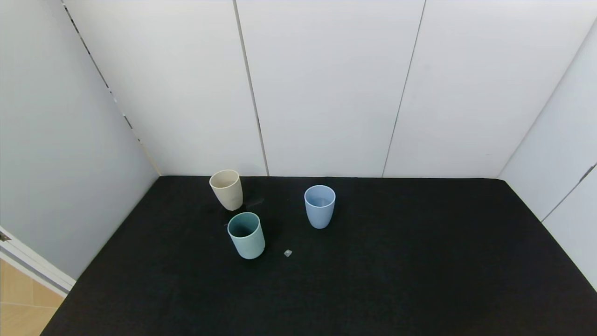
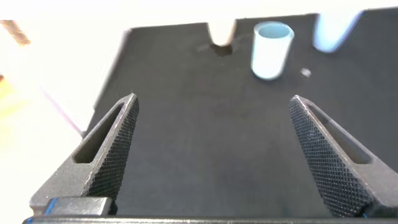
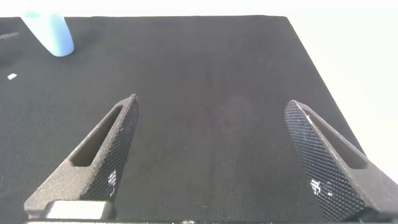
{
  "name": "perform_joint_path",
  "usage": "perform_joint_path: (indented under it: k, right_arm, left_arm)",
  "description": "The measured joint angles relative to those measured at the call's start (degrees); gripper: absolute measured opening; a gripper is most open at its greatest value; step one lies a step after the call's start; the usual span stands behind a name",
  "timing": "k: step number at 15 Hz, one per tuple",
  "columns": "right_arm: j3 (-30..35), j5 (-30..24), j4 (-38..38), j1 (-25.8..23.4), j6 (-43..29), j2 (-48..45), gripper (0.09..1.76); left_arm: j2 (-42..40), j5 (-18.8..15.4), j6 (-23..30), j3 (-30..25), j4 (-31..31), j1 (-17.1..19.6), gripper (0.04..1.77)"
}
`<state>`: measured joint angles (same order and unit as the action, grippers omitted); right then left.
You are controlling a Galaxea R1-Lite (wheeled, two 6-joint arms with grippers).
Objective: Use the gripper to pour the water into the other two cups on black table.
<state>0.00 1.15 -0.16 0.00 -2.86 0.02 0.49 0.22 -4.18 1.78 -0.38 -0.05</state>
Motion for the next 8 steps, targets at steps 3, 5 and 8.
perform_joint_path:
  k: [3, 5, 8]
  right_arm:
    - [0.0, -0.02, 0.0, 0.0, 0.0, 0.0, 1.71]
    - [0.0, 0.0, 0.0, 0.0, 0.0, 0.0, 1.71]
    - [0.0, -0.02, 0.0, 0.0, 0.0, 0.0, 1.71]
  left_arm:
    - [-0.44, -1.27, 1.34, -1.56, -1.9, 0.02, 1.72]
    - [-0.51, -0.85, 4.58, -1.71, -1.99, 0.02, 1.72]
    - [-0.56, 0.74, 8.36, -1.78, -2.51, 0.02, 1.72]
